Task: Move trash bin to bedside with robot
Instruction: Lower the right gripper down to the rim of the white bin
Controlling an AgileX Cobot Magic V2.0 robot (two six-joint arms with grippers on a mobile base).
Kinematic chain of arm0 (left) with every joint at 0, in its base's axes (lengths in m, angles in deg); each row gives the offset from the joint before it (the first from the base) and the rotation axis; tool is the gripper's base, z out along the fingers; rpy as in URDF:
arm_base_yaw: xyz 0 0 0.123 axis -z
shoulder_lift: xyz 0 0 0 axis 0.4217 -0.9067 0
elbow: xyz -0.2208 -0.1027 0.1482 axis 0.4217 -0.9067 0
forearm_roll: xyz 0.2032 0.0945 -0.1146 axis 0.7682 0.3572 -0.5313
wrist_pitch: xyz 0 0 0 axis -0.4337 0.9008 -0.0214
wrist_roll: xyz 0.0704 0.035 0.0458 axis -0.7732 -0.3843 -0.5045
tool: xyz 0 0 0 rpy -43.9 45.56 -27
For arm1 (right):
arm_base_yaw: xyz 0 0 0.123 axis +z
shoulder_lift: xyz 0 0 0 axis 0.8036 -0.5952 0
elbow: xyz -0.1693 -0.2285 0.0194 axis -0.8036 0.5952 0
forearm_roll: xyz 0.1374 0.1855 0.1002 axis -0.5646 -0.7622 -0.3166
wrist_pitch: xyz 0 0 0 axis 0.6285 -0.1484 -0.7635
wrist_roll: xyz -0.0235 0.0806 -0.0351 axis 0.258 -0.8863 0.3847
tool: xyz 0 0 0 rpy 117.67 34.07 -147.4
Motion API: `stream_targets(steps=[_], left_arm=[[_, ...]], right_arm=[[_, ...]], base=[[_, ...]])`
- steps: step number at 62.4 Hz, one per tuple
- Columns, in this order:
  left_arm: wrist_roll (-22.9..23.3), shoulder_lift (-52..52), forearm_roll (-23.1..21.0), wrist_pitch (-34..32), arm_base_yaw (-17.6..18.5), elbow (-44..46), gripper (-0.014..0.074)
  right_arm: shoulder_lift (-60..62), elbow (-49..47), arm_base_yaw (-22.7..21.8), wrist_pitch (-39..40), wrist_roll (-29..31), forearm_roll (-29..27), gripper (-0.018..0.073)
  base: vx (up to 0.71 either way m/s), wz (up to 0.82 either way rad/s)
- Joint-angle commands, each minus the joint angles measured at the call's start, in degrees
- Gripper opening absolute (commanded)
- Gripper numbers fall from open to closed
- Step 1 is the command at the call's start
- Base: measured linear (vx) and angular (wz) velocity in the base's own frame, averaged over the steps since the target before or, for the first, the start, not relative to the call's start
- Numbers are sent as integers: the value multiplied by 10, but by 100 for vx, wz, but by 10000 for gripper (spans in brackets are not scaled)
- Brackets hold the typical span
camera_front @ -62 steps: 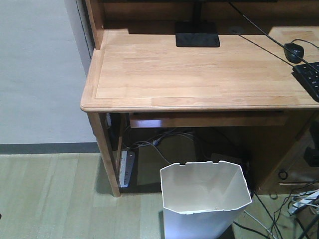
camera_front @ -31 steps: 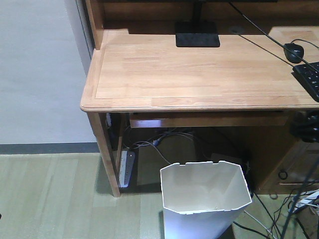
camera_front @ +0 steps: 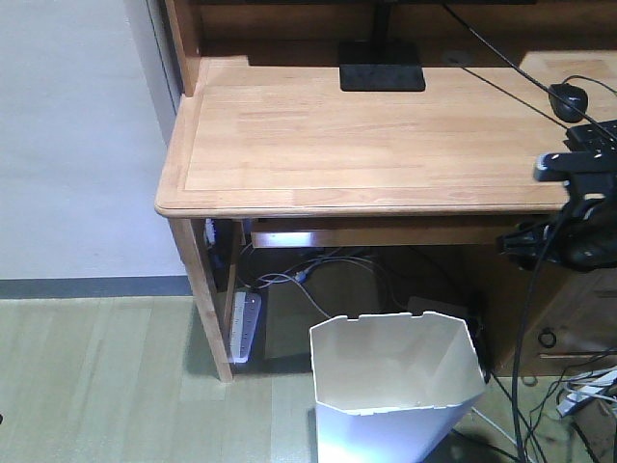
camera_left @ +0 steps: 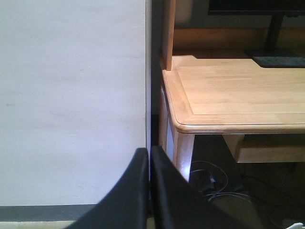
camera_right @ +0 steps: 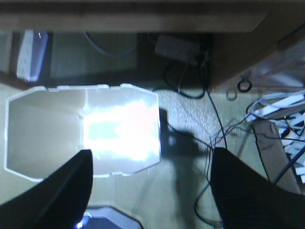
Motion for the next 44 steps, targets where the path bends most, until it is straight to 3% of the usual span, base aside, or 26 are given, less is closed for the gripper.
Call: stream_targets(steps=[1, 44], left_arm=[[5, 6, -2, -43, 1, -17, -6], [5, 6, -2, -43, 1, -17, -6]], right_arm=[[-50, -41, 0, 18, 20, -2, 504], [-428, -239, -1, 22, 72, -5, 504]], base=[[0, 0], [0, 0]])
